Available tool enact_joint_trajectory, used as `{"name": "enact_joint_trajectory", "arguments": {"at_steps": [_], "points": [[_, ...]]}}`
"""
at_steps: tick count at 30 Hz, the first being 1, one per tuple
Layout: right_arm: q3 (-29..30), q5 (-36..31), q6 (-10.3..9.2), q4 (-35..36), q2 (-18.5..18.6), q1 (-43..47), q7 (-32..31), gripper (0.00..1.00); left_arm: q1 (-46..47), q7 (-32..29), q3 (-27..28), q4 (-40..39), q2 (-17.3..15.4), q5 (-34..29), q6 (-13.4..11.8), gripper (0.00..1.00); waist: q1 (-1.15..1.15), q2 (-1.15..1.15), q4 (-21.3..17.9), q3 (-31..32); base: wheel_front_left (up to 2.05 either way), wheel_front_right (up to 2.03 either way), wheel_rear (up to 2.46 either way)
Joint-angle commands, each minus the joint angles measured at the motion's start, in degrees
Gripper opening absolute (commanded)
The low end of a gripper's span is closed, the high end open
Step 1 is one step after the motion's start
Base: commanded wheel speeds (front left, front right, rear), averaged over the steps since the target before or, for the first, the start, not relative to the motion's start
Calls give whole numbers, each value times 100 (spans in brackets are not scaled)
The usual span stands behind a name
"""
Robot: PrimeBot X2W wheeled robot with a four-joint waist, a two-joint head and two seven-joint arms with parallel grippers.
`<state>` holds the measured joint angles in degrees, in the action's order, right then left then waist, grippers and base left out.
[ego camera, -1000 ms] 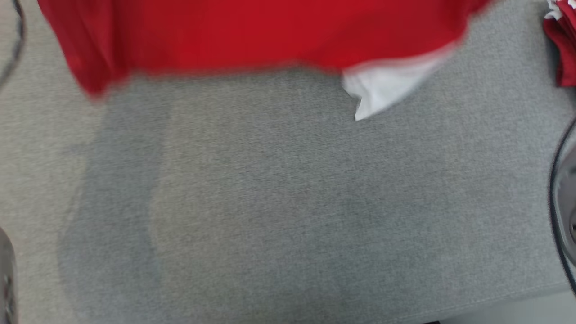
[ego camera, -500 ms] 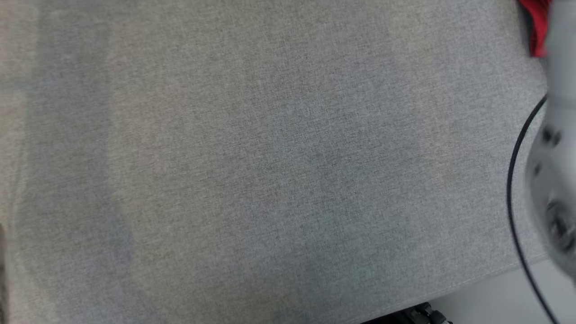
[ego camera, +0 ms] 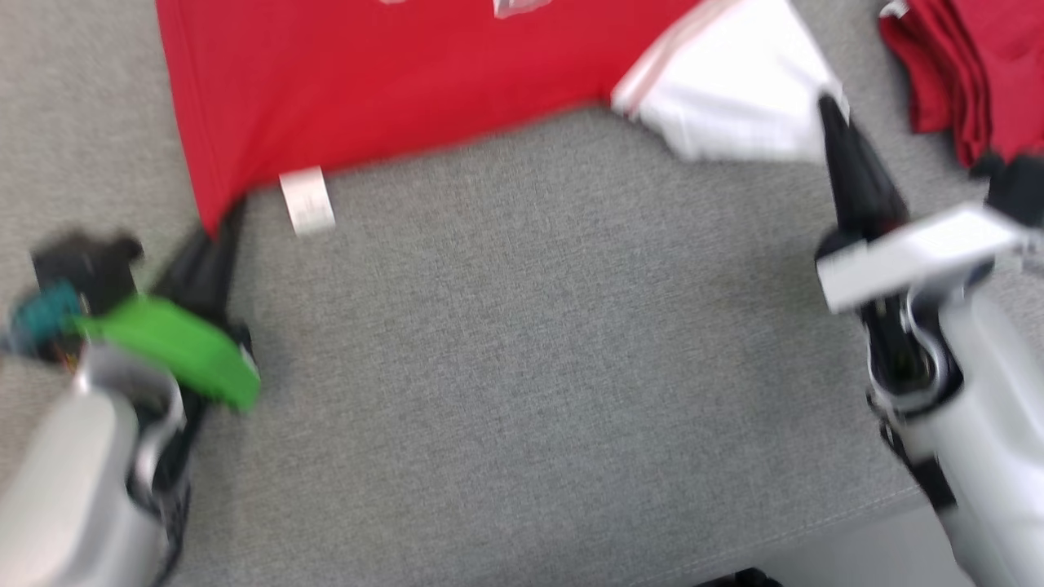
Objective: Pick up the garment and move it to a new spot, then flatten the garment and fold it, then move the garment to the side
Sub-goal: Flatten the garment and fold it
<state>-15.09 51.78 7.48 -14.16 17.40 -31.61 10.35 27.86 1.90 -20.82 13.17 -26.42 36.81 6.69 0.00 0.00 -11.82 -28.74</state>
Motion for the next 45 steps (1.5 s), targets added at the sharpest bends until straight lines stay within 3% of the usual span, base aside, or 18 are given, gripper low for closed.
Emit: {"name": "enact_joint_trajectory", "arguments": {"at_steps": [1,6,10,13,17,22,29,43,44,45], "points": [[11,72,2,76,93,407,97,0,-487,109,3,-161,-82,47,-105,0,0,0,90,764,0,0,0],[19,6,1,323,349,1885,251,0,-2323,407,-61,-1005,86,173,-636,0,0,0,155,1460,0,0,0],[247,-77,1,482,394,3008,301,0,-3599,543,-181,-1696,252,285,-1060,0,0,0,262,1659,0,0,0],[543,-2,1,702,331,3886,312,0,-4132,406,-463,-2222,338,253,-1203,0,0,0,557,1650,0,0,0],[892,-63,2,1040,318,4274,244,0,-4358,180,-627,-2684,363,333,-1296,0,0,0,654,1578,0,0,0],[1230,-502,2,1228,389,3862,-63,0,-4035,18,-461,-3028,290,416,-1381,0,0,0,706,1517,0,0,0],[1330,-1214,2,1292,467,2723,-1048,0,-3235,-700,-384,-3312,326,771,-1392,0,0,0,739,1190,0,0,0],[870,-1852,2,731,747,1026,-2570,0,-1765,-1885,-438,-2424,258,1050,-1354,0,0,0,866,920,0,0,0],[784,-1869,2,675,762,946,-2657,0,-1694,-1905,-444,-2327,269,1048,-1347,11,0,0,867,917,0,0,0],[674,-1861,2,619,768,851,-2730,44,-1635,-1967,-478,-2198,283,1046,-1338,40,0,0,870,916,0,0,0]]}}
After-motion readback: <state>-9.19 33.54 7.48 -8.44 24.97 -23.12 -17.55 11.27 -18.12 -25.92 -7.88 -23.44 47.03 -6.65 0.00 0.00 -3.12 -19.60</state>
